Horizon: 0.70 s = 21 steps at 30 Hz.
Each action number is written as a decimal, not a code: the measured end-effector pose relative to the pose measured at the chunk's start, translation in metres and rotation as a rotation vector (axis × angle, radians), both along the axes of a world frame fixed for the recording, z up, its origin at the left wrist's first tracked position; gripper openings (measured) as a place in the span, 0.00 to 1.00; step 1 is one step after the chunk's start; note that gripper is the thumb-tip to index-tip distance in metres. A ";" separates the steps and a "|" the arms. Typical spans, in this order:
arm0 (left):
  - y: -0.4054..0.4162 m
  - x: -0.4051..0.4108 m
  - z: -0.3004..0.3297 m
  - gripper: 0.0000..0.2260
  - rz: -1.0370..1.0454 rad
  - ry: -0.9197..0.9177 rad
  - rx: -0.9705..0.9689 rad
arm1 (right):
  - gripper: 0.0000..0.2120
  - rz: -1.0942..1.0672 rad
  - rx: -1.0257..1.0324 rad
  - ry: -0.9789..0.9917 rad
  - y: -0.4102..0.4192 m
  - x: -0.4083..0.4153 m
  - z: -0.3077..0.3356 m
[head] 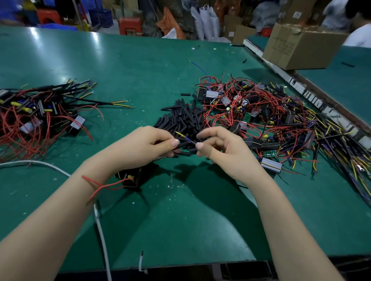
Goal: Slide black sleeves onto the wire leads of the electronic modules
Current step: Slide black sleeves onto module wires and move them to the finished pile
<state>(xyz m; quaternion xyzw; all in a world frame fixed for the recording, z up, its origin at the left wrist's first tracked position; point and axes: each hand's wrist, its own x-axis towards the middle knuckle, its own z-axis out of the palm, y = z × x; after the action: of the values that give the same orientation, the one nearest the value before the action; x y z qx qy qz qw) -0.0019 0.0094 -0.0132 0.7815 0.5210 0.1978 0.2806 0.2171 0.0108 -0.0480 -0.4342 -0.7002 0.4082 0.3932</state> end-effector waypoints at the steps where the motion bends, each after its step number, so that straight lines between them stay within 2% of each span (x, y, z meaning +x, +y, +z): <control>1: 0.000 0.003 -0.002 0.11 0.004 -0.019 0.006 | 0.04 0.000 0.007 0.008 0.000 0.000 0.000; 6: 0.003 0.012 -0.010 0.10 0.045 -0.018 0.066 | 0.04 -0.038 0.036 -0.013 0.000 0.000 0.002; 8: 0.005 0.005 -0.009 0.08 0.121 -0.012 0.129 | 0.05 -0.049 0.046 -0.044 -0.001 -0.001 0.001; 10: 0.004 -0.008 -0.002 0.05 0.157 -0.194 0.133 | 0.05 -0.060 0.053 -0.063 -0.001 -0.002 0.002; 12: -0.002 -0.016 0.007 0.08 0.027 -0.362 0.092 | 0.06 -0.066 0.059 -0.075 -0.002 -0.003 0.002; 16: -0.013 -0.011 0.010 0.10 -0.279 -0.147 0.090 | 0.07 -0.082 0.078 -0.114 -0.004 -0.007 0.002; 21: -0.015 -0.015 0.002 0.11 -0.312 -0.190 0.000 | 0.08 -0.112 0.062 -0.160 -0.002 -0.006 0.000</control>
<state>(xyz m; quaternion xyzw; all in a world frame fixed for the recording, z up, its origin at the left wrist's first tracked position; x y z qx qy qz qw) -0.0166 -0.0060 -0.0116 0.8307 0.3645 0.2245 0.3559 0.2115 0.0092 -0.0485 -0.4916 -0.7161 0.3277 0.3715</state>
